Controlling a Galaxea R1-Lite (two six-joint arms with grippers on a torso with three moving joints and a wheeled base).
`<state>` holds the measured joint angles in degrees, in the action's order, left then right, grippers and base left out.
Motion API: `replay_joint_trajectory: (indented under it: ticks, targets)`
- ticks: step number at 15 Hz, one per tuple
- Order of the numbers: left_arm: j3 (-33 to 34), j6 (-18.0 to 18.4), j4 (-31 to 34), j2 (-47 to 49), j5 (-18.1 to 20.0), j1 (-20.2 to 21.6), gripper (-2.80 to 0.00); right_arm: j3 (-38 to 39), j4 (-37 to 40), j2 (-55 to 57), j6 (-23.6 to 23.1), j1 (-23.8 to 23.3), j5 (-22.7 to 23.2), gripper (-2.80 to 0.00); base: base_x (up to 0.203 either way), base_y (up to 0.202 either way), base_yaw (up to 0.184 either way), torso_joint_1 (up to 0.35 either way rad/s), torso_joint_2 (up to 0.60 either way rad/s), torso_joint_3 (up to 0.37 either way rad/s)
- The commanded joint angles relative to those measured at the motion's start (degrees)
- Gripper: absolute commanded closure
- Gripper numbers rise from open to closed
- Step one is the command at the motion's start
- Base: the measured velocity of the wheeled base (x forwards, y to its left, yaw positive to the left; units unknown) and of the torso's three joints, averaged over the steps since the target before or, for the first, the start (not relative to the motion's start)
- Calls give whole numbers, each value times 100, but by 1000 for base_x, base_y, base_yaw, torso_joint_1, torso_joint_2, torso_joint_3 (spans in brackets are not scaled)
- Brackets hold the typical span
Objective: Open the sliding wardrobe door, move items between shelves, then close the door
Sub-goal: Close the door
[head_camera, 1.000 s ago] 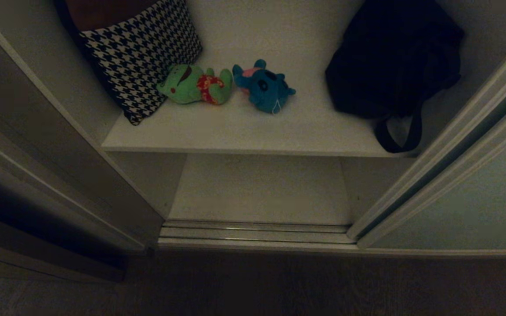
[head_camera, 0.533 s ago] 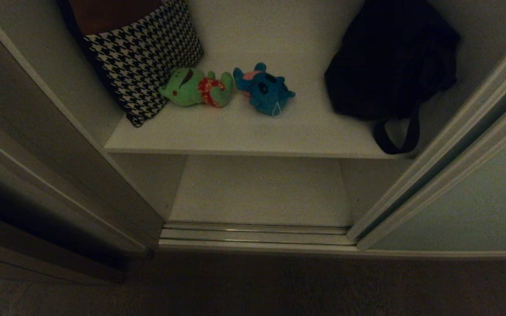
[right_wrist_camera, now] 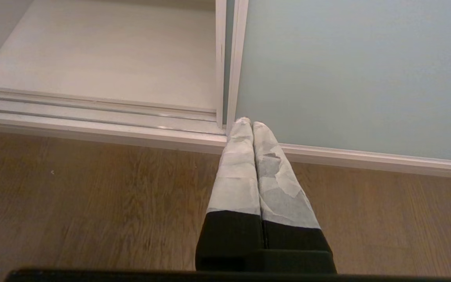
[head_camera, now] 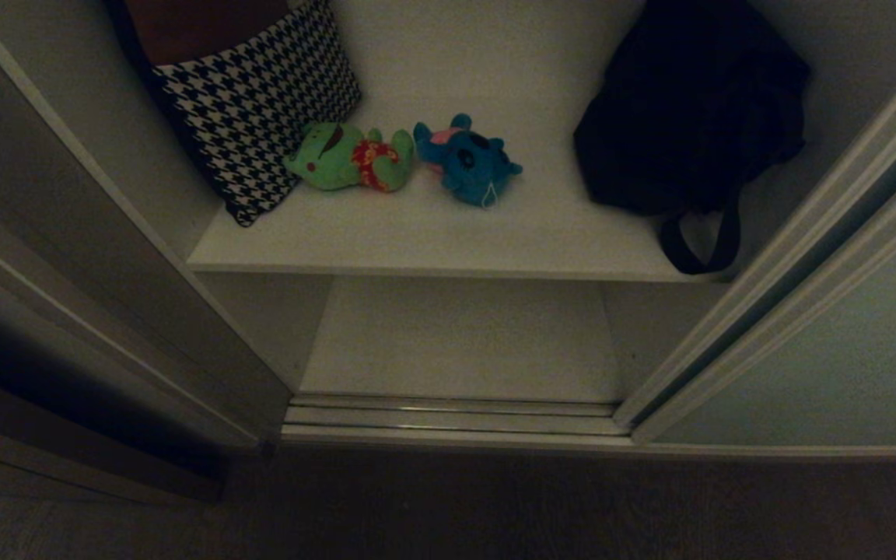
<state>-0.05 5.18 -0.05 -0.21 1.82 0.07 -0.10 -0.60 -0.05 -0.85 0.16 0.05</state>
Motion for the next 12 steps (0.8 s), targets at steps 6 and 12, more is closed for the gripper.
replay_joint_trajectory:
  ticks: [6,12]
  targets:
    - [2,-8,-13,21,12,1,0,1,-2,-4,-3,2,4,0,0,0,0,0,0,0]
    - [5,-9,5,21,3,1,0,1,-2,-4,-3,2,4,0,-134,0,0,4,2,3]
